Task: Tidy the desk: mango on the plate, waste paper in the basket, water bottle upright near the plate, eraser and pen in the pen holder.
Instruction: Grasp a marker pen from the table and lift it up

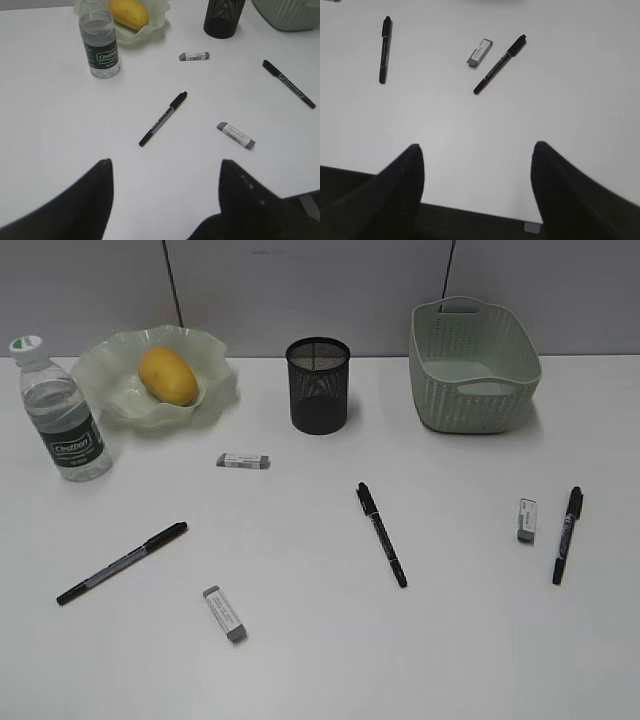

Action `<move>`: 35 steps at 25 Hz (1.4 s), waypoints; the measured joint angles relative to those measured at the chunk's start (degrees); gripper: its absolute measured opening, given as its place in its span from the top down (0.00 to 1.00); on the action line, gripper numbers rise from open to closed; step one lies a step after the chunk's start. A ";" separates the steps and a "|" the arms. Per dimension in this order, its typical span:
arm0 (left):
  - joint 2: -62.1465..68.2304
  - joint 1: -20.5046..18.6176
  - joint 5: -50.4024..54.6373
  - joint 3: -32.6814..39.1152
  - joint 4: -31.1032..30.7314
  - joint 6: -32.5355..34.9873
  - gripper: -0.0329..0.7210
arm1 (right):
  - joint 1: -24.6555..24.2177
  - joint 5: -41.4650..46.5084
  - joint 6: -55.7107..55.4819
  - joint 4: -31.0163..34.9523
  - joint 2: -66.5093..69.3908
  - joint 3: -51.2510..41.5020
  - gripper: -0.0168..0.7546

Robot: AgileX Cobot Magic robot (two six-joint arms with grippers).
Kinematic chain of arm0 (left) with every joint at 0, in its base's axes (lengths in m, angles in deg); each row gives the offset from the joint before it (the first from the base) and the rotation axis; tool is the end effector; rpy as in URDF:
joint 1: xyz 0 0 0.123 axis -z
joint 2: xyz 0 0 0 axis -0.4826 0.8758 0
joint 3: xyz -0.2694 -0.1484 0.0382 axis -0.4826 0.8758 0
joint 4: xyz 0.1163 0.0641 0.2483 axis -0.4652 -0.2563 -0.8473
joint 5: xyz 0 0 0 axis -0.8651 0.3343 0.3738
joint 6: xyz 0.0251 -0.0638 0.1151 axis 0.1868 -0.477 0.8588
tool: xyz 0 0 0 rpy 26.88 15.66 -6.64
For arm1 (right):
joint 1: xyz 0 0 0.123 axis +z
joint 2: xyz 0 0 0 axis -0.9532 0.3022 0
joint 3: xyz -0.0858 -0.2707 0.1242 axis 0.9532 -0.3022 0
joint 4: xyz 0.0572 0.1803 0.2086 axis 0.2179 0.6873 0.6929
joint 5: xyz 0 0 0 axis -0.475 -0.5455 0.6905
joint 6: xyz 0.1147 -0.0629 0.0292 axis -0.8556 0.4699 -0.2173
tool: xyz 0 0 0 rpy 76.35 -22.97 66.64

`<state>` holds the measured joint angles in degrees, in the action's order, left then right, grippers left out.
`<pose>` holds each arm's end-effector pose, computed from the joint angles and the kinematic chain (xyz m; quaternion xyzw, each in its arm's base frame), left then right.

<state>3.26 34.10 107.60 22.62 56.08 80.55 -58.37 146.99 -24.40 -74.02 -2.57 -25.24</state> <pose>0.0361 -0.0265 0.2802 0.0843 0.8549 -0.0971 0.5026 0.0714 0.0162 0.2739 -0.0866 0.8892 0.0600 0.4453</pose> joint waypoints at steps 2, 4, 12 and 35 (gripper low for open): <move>0.07 0.00 0.00 0.00 -0.05 0.00 0.30 | 0.00 -2.31 -0.63 -0.21 2.24 0.19 0.29; 0.07 0.00 0.00 0.00 -0.05 0.00 0.30 | 0.00 -5.45 -1.78 -0.28 5.54 0.18 0.29; 0.07 0.00 -0.02 0.00 -0.05 0.00 0.30 | 0.00 -19.40 -6.82 -0.28 26.14 0.25 0.29; 0.07 0.00 -0.07 0.00 -0.06 0.00 0.30 | -4.28 -19.93 -7.65 1.42 85.90 33.23 0.35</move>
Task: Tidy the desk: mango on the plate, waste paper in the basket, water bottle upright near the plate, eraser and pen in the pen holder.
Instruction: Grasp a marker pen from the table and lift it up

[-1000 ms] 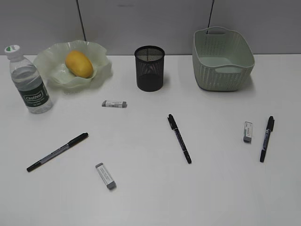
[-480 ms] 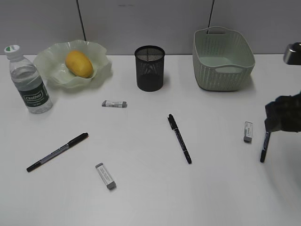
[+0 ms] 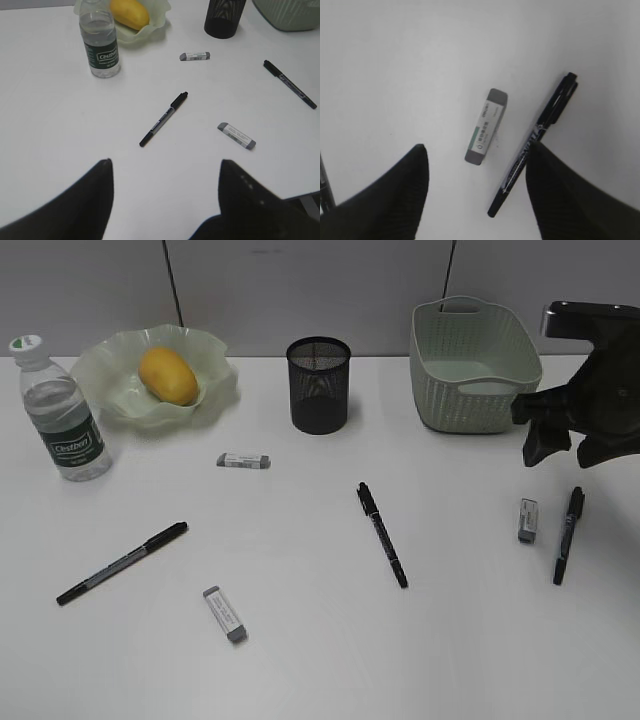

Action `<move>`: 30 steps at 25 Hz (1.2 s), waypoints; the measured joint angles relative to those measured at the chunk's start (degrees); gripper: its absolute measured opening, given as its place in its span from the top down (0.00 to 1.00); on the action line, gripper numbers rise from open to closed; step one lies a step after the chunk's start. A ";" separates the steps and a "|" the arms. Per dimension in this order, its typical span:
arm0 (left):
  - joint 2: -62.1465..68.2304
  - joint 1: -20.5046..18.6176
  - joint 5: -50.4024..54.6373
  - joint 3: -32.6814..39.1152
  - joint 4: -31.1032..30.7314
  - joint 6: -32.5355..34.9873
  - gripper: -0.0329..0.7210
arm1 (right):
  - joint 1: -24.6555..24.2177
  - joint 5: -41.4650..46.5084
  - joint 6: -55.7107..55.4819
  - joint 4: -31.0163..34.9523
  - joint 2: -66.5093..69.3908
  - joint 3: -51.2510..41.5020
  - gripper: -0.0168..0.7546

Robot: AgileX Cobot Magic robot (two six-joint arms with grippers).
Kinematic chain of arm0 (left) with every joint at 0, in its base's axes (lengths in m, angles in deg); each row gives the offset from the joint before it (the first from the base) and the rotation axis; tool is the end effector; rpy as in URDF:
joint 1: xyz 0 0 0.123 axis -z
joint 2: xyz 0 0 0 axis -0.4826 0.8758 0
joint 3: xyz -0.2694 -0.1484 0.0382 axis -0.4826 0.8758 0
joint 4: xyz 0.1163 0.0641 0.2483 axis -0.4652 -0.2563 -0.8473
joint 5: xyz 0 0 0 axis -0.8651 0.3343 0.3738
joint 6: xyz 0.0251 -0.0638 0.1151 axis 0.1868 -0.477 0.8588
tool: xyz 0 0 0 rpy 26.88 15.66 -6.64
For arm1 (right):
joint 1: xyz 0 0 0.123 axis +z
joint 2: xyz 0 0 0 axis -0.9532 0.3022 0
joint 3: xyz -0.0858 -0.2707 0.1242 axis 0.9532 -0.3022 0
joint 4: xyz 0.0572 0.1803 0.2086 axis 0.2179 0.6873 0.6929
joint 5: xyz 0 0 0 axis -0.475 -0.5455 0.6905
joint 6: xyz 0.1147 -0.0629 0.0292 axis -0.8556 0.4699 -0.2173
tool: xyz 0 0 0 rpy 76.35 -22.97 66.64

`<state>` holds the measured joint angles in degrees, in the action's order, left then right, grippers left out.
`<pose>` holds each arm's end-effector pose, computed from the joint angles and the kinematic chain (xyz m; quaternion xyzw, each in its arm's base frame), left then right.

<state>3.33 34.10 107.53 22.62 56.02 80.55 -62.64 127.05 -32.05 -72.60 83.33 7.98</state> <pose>0.0364 -0.0264 0.2803 0.0842 0.8550 -0.0966 0.5026 0.3814 0.0666 0.1638 0.0114 0.9837 0.0360 0.1757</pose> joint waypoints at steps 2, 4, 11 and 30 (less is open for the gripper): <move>0.00 0.00 0.00 0.00 0.00 0.00 0.30 | -2.05 0.92 0.00 0.03 0.87 1.38 0.35; 0.00 0.00 -0.02 0.00 0.00 0.00 0.30 | -4.34 1.28 0.00 0.03 1.28 1.83 0.35; 0.00 0.00 -0.07 0.00 0.00 0.00 0.32 | -9.23 3.37 -0.07 0.07 3.80 2.04 0.35; 0.00 0.00 -0.14 0.00 0.00 0.00 0.33 | -9.29 -1.99 -8.69 5.02 14.96 2.21 0.51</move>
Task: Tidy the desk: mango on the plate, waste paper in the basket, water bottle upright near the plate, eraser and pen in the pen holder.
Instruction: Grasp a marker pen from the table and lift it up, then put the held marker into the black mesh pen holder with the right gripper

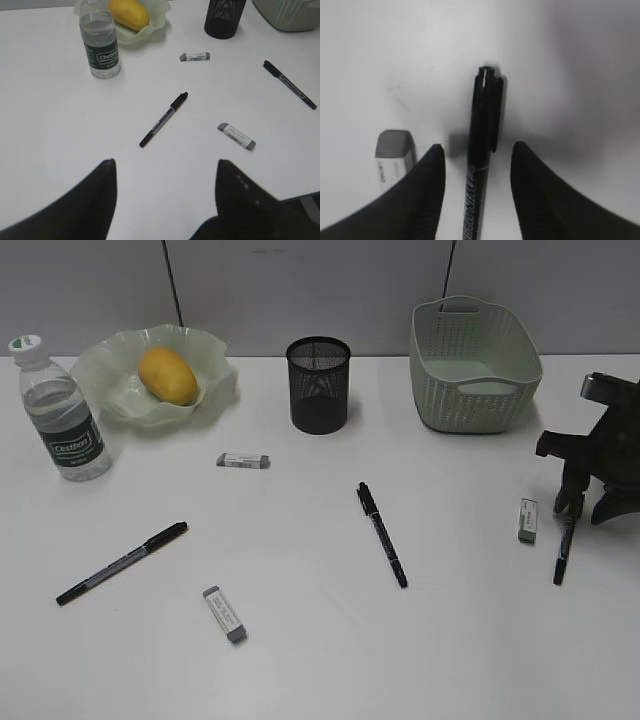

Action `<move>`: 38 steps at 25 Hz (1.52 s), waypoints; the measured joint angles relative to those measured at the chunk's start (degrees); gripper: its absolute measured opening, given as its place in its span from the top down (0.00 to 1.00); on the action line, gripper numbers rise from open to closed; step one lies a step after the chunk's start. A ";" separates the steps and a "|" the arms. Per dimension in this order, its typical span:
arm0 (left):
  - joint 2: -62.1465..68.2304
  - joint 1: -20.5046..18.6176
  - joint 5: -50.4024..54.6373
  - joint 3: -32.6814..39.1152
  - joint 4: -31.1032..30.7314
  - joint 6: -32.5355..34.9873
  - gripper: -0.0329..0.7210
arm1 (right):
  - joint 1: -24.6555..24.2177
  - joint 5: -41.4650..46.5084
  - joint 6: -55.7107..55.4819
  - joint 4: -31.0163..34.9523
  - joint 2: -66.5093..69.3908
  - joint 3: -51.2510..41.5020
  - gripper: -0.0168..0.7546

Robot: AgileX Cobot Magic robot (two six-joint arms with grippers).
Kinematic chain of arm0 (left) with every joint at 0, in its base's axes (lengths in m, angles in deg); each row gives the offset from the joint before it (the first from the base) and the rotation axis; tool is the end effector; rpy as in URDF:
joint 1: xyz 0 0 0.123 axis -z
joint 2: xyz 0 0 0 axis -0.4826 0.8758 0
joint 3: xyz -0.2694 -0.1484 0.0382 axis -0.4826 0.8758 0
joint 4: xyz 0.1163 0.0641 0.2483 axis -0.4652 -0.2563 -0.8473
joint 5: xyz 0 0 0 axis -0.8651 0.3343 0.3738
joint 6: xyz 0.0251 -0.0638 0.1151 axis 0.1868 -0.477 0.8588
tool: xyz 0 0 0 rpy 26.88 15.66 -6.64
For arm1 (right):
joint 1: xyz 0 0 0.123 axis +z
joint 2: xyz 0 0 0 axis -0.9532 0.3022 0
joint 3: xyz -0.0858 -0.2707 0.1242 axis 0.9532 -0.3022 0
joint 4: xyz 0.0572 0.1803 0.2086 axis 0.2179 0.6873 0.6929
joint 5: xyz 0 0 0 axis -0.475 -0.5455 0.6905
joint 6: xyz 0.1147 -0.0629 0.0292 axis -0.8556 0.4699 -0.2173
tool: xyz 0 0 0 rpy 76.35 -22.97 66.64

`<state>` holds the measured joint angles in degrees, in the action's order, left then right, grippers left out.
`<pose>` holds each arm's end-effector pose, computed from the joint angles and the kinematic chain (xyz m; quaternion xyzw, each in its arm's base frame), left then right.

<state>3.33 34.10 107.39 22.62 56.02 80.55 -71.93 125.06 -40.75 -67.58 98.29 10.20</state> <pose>0.0366 -0.0264 0.2805 0.0840 0.8544 -0.0966 0.5036 0.4018 0.0111 0.0722 0.2001 0.9754 0.0467 0.0794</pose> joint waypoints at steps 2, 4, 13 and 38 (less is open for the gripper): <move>0.00 0.00 0.00 0.00 0.00 0.00 0.33 | 0.00 -0.33 -0.35 0.00 0.79 0.30 0.54; 0.00 0.00 0.00 0.00 0.00 0.00 0.34 | 0.00 -0.40 -0.55 0.00 1.68 0.81 0.56; 0.00 0.00 0.00 0.00 0.00 0.00 0.35 | 0.05 -0.36 -1.60 0.04 2.65 1.63 0.76; 0.00 0.00 0.00 0.00 0.00 0.00 0.37 | 1.46 -3.61 14.58 6.42 -19.22 1.68 0.79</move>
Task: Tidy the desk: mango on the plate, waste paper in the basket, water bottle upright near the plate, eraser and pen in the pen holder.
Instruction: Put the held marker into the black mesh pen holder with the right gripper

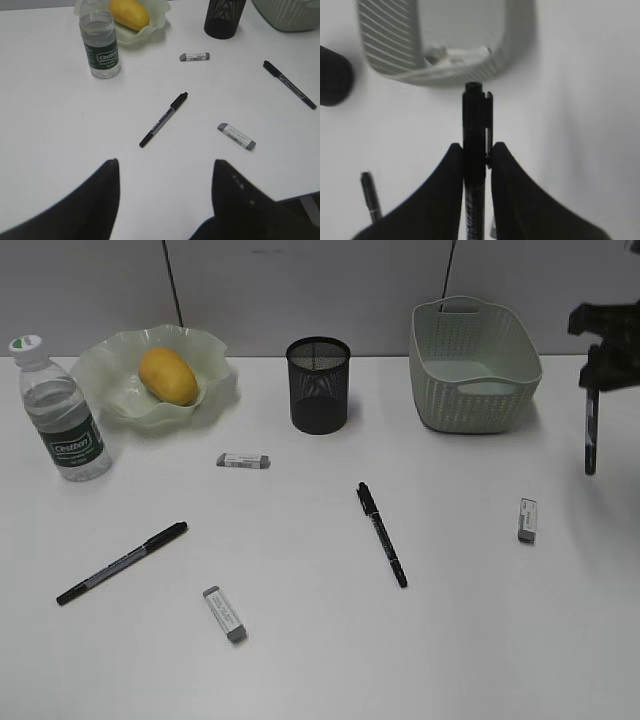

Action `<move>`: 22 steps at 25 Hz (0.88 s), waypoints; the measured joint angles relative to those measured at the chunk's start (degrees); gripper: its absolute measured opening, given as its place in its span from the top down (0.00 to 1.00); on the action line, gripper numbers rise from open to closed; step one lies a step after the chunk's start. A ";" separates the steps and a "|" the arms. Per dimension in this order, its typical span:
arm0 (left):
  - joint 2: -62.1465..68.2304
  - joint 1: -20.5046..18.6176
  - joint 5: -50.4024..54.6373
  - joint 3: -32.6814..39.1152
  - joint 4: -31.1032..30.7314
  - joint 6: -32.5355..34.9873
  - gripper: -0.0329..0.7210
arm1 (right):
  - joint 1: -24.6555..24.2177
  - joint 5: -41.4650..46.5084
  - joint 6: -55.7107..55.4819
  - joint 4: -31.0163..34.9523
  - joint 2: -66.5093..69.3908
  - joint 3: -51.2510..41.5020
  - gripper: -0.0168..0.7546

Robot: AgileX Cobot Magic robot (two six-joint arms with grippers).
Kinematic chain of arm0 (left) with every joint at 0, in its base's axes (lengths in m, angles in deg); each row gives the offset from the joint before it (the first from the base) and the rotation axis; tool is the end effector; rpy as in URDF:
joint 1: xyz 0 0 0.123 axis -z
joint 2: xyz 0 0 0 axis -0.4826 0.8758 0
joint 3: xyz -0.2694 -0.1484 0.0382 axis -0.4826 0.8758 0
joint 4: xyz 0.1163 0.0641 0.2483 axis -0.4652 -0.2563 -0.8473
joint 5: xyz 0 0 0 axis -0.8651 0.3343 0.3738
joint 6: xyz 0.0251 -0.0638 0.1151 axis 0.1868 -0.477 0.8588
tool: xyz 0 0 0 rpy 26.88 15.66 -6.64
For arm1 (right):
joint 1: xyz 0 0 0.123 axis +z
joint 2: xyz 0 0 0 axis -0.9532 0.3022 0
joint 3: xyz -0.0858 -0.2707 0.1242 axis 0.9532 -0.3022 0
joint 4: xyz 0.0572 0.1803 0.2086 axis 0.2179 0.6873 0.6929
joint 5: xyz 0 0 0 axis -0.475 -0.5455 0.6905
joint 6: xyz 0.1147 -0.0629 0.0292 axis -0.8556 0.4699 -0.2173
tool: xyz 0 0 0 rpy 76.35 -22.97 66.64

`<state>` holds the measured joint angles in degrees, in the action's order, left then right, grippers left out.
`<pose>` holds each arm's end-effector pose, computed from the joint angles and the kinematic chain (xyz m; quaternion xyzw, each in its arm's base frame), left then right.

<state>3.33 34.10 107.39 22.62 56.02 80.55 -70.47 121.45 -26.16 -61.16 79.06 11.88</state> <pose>0.0366 -0.0264 0.2805 0.0840 0.8544 -0.0966 0.5036 0.4093 0.0288 0.2228 0.0918 0.9479 0.0971 0.2891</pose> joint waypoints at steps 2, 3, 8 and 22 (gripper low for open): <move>0.00 0.00 0.00 0.00 0.00 0.00 0.37 | 1.43 -3.18 3.08 2.83 -3.11 0.00 0.79; 0.00 0.00 0.00 0.00 0.00 0.00 0.37 | 2.56 -5.23 4.23 3.76 -4.21 0.00 0.79; 0.00 0.00 0.00 0.00 0.00 0.00 0.37 | 10.54 -17.15 6.90 4.91 -7.36 0.00 0.79; 0.00 0.00 0.00 0.00 0.00 0.00 0.37 | 28.63 -63.75 8.04 -5.90 2.63 -0.05 0.79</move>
<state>3.33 34.10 107.39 22.62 56.02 80.55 -41.84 57.70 -18.12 -67.06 81.69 11.83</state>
